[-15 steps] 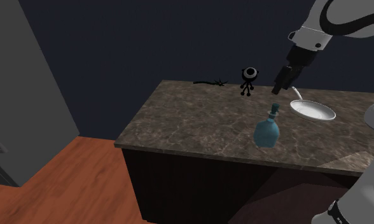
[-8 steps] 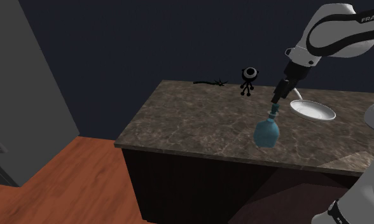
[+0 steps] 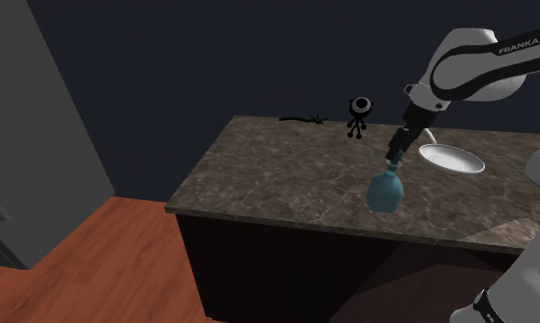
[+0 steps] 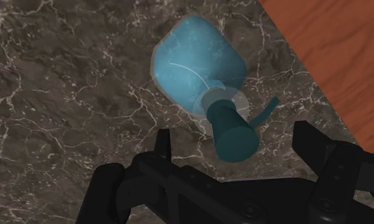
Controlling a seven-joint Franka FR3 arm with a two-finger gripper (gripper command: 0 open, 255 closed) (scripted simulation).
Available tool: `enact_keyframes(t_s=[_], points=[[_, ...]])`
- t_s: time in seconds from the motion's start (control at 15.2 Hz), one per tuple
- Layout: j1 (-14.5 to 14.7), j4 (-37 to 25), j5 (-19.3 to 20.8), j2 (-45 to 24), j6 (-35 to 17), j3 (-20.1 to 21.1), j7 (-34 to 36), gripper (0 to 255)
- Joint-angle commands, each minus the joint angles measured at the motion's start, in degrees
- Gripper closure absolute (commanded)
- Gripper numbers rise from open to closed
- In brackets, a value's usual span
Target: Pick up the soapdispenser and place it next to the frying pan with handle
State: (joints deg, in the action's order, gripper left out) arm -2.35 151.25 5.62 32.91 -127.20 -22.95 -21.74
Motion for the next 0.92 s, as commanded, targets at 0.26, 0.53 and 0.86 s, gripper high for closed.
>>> enact_keyframes(t_s=[0.26, 0.53, 0.86], points=[[0.01, 0.21, 0.00, -0.06, -0.30, -0.01, 0.01, 0], [0.01, 0.21, 0.00, -0.05, -0.29, -0.01, 0.01, 255], [0.01, 0.21, 0.00, -0.05, -0.28, -0.01, 0.01, 255]])
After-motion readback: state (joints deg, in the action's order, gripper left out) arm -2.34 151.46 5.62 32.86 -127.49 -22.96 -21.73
